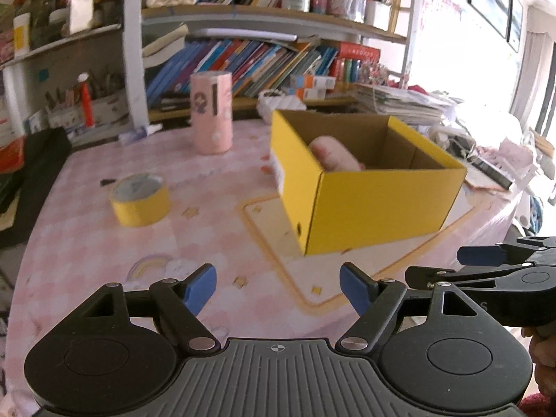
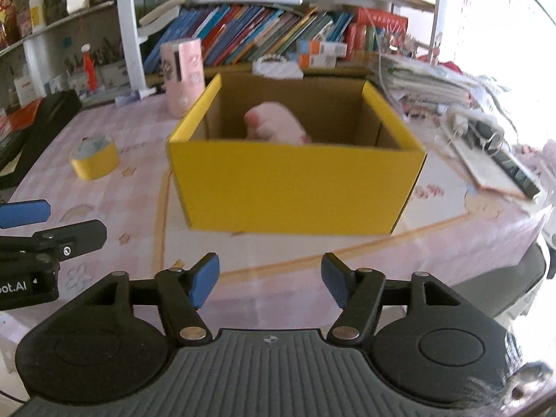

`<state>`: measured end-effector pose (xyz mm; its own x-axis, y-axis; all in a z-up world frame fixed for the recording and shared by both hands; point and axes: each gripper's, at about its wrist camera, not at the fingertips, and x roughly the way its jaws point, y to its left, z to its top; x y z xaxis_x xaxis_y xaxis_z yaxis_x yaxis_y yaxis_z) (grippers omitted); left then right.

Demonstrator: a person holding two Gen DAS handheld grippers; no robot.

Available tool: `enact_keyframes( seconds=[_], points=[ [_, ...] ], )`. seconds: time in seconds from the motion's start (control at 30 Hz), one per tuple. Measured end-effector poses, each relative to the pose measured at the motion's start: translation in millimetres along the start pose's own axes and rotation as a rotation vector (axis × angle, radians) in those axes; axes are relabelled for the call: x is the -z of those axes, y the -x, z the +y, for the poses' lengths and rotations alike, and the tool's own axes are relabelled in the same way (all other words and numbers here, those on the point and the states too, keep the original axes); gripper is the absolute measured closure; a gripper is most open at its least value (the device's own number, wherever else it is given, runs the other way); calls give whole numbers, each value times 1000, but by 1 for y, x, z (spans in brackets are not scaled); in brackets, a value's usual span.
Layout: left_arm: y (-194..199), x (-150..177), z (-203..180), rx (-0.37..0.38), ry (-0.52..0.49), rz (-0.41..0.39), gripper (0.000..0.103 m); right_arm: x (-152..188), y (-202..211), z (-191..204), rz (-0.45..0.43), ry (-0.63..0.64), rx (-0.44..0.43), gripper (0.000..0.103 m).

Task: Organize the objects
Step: 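Withdraw both tools from the box toward the yellow tape roll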

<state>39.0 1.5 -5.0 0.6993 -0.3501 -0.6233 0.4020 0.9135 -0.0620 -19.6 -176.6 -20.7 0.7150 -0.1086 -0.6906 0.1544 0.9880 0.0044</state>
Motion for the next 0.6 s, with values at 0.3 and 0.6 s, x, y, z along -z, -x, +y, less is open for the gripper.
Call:
enact_keyframes(
  seconds=[0.3,0.6],
  points=[
    [23,23,23,-48,15,32,22,20,3,35,55,13,-44,33],
    [40,38,50,-102,53,48,22,25,5,70,74,57,-95,32]
  ],
)
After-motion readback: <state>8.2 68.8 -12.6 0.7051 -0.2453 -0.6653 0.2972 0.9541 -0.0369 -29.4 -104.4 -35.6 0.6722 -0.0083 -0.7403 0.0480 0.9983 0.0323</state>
